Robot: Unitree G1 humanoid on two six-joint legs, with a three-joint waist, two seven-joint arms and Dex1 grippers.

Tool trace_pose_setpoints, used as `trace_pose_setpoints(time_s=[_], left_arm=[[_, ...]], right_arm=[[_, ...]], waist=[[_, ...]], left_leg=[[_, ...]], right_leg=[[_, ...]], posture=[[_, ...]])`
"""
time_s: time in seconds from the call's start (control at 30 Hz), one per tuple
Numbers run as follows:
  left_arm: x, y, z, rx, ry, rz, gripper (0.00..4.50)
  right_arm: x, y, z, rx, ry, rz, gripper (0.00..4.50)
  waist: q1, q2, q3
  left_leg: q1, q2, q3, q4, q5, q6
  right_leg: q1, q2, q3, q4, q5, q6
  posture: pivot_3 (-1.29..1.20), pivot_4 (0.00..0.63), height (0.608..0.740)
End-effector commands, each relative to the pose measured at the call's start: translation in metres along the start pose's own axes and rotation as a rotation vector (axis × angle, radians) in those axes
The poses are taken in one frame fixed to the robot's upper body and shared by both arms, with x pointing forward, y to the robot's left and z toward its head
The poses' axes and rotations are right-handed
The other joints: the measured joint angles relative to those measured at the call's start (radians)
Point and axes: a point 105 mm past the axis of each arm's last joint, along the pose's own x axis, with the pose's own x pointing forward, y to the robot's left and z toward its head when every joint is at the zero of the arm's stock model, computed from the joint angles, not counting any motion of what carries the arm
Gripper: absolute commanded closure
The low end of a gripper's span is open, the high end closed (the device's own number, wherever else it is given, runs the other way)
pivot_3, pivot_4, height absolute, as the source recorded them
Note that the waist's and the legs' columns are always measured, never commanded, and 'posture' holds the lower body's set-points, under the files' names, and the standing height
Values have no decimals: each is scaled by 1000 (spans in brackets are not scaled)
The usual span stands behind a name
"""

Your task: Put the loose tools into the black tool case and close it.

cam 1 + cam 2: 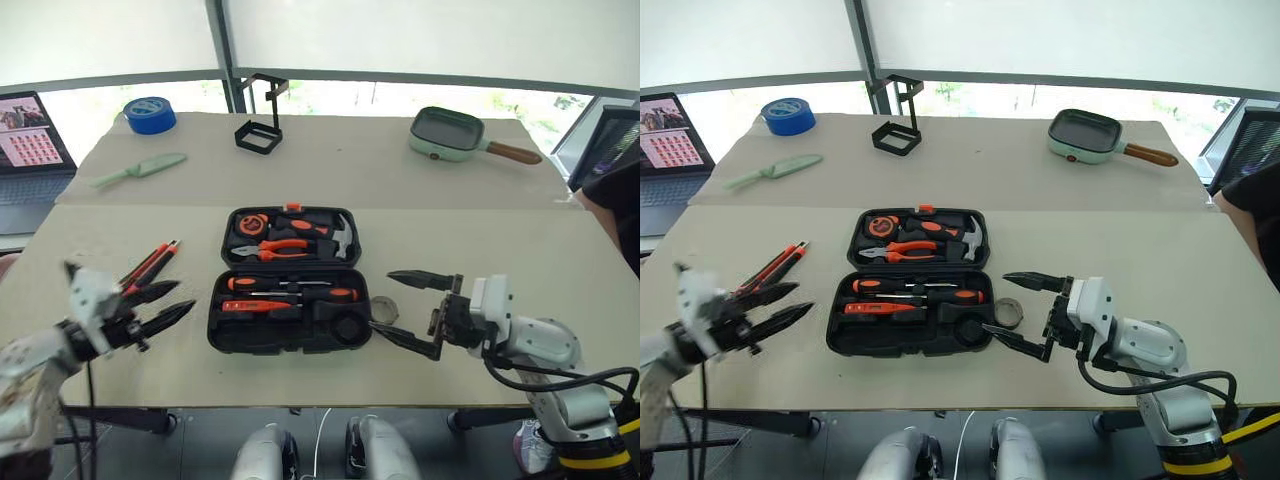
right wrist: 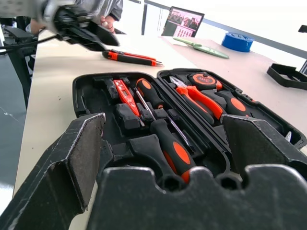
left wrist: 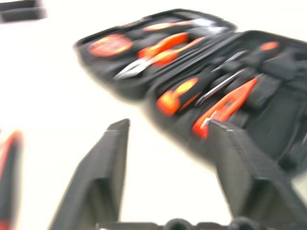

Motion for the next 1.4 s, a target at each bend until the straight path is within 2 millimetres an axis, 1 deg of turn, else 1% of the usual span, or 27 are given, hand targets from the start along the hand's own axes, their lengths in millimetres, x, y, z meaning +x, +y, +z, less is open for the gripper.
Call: trace_pose_setpoints(time_s=[0.03, 0.07, 0.13, 0.2, 0.27, 0.33, 0.4, 0.47, 0.57, 0.67, 0.7, 0.73, 0.87, 0.93, 1.1, 1.2, 1.23, 1.27, 1.3, 1.4], left_arm=[[-65, 23, -1, -10, -30, 318, 172], [-77, 25, -7, -20, -15, 372, 81], [-94, 28, -15, -50, -6, 467, 81], [-105, 30, -21, -72, 5, 525, 81], [-114, 33, -30, -110, 32, 584, 81], [-115, 35, -32, -133, 36, 605, 81], [-104, 42, -25, -131, 32, 607, 81], [-88, 51, -16, -115, 35, 585, 81], [-57, 71, 6, -90, 24, 535, 81], [-23, 81, 16, -100, 99, 430, 81], [-13, 82, 17, -126, 123, 394, 81], [-3, 84, 17, -140, 156, 362, 81], [34, 93, 12, -147, 282, 280, 81], [49, 99, 8, -128, 333, 264, 81], [70, 109, -2, -124, 408, 259, 81], [75, 100, -13, -146, 488, 176, 81], [75, 100, -15, -142, 506, 172, 81], [74, 102, -16, -127, 514, 182, 610], [73, 103, -17, -127, 521, 189, 831], [76, 97, -9, -123, 460, 141, 1874]], right_arm=[[6, 0, 14, -52, -104, -46, 0], [7, 0, 15, -59, -122, -48, 0], [7, 2, 15, -38, -146, -34, 0], [6, 4, 17, 25, -167, -11, 0], [4, 2, 19, 45, -186, -29, 0], [1, 0, 16, 32, -179, -49, 0], [-2, -3, 15, 6, -171, -69, 0], [-2, -5, 16, -17, -169, -76, 0], [-2, -6, 17, -19, -167, -76, 0], [0, -5, 16, -19, -161, -63, 0], [1, -4, 16, -18, -158, -56, 0], [3, -3, 16, -24, -155, -45, 0], [7, -1, 17, -38, -153, -27, 0], [9, 0, 17, -42, -153, -19, 0], [11, 2, 19, -48, -149, -14, 0], [11, 1, 21, -53, -147, -18, 0], [11, 1, 22, -54, -147, -19, 0], [11, 1, 22, -50, -146, -19, 0], [12, 1, 23, -50, -147, -20, 0], [12, 2, 25, -50, -145, -25, 0]], waist=[[-5, -1, 0], [-4, 0, 0], [6, 0, 0], [19, 0, 0], [23, -1, -1], [23, -2, -2], [22, -4, -3], [23, -4, -3], [30, -5, -3], [27, -5, -4], [24, -5, -4], [21, -5, -4], [8, -5, -3], [8, -5, -3], [0, -5, -3], [-2, -5, -3], [-2, -5, -3], [-1, -5, -3], [-1, -5, -3], [0, -5, -3]], left_leg=[[0, 0, 0, 0, -1, 0], [0, 0, 0, 0, -2, -1], [0, 0, 0, 0, -4, 1], [2, 0, 0, 0, -10, 0], [3, 0, 0, 0, -11, 1], [3, 0, -1, 0, -12, 2], [3, 0, -1, 0, -12, 2], [3, 0, 0, 0, -12, 2], [3, 0, -1, 0, -11, -1], [2, 0, -1, 0, -10, -1], [2, -1, -1, 0, -7, -7], [2, -1, 0, 0, -6, -9], [2, -1, 4, -2, -4, -7], [2, -1, 5, -2, -2, -5], [2, 1, 9, -2, -1, -6], [2, 1, 10, -2, -1, -6], [3, 1, 11, -2, -1, -6], [3, 1, 11, -2, -1, -6], [3, 1, 11, -2, -1, -6], [4, 1, 12, -2, -1, -5]], right_leg=[[0, 0, 1, 0, 0, 0], [0, -1, 2, 0, 0, 0], [0, -1, 1, 0, 0, 0], [-2, -2, -1, -1, -1, 0], [-1, -3, -2, -2, -4, -6], [-1, -4, -2, -2, -4, -6], [-1, -3, -2, -2, -4, -6], [-1, -3, -2, -2, -4, -6], [0, -1, -7, 0, -3, -5], [2, 1, -9, 0, 0, -1], [2, 1, -10, 1, 0, -1], [2, 2, -10, 0, 0, -1], [0, 5, -8, 1, 0, -1], [0, 7, -7, 2, -1, -1], [-2, 12, -2, 2, -1, -1], [-2, 12, 0, 2, 0, -1], [-3, 12, 0, 2, -1, -1], [-3, 12, 1, 2, -1, -1], [-3, 12, 1, 2, -1, -1], [-3, 11, 3, 2, -1, -1]], posture=[[0, 150, 740], [0, 150, 740], [0, 150, 740], [0, 150, 740], [0, 150, 740], [0, 150, 740], [0, 150, 740], [0, 150, 740], [0, 150, 740], [0, 150, 740], [0, 150, 740], [0, 150, 740], [0, 150, 740], [0, 150, 740], [0, 150, 740], [0, 150, 740], [0, 150, 740], [0, 150, 740], [0, 150, 740], [0, 150, 740]])
